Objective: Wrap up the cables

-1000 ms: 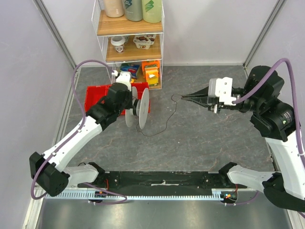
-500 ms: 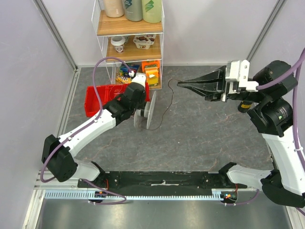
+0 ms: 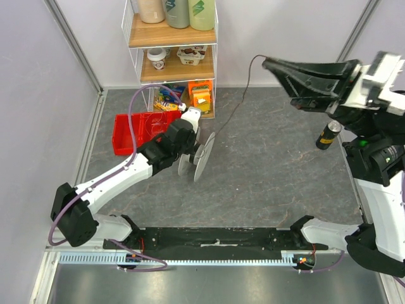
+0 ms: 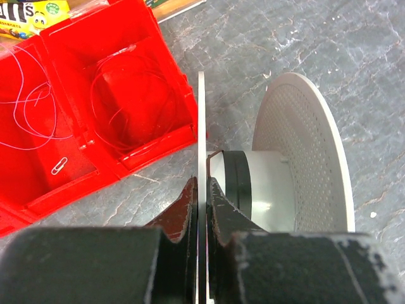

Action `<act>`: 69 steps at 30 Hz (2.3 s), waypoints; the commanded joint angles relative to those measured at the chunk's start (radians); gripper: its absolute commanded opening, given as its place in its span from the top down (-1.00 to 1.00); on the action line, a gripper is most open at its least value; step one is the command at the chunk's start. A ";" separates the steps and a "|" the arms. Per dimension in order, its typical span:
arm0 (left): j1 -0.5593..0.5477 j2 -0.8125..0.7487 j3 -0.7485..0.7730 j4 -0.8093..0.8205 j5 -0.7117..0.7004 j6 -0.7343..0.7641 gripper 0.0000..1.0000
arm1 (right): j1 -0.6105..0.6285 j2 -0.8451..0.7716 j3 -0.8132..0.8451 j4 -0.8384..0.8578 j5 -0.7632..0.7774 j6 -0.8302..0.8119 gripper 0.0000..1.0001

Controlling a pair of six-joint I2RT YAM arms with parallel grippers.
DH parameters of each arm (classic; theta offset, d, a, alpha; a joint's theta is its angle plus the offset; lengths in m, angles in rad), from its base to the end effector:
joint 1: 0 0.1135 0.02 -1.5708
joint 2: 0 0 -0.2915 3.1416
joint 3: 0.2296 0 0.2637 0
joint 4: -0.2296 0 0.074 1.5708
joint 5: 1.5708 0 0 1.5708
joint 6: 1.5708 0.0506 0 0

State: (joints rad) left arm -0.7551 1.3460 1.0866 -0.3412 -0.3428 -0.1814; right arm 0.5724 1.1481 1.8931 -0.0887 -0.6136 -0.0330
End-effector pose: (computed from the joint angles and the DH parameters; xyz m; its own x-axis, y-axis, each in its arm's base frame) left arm 0.2439 -0.2062 0.3211 -0.4848 0.2230 -0.8457 0.3620 0.9314 0.0380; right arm 0.1018 0.1003 0.6679 0.5399 0.3158 -0.7802 -0.8089 0.4508 -0.3773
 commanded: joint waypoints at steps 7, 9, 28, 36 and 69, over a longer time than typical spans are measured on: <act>-0.007 -0.159 -0.100 0.157 0.093 0.154 0.97 | 0.003 0.041 0.146 0.130 0.225 -0.044 1.00; -0.010 -0.177 -0.116 0.159 0.122 0.171 0.97 | 0.003 0.047 0.159 0.130 0.247 -0.053 1.00; -0.038 -0.482 -0.323 0.082 0.571 0.571 0.97 | 0.004 0.067 0.090 0.106 0.575 -0.309 1.00; -0.038 -0.677 -0.329 -0.059 0.714 0.536 0.97 | -0.119 0.065 -0.060 0.115 0.660 -0.412 1.00; 0.223 -0.467 0.309 0.027 0.900 -0.196 0.97 | -0.887 0.269 -0.555 0.191 0.155 -0.278 1.00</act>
State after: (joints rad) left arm -0.5838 0.8299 1.2587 -0.5007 0.4763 -0.1707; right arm -0.3058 1.4670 1.4075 0.0536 -0.4309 -0.2680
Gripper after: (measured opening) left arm 0.098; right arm 0.010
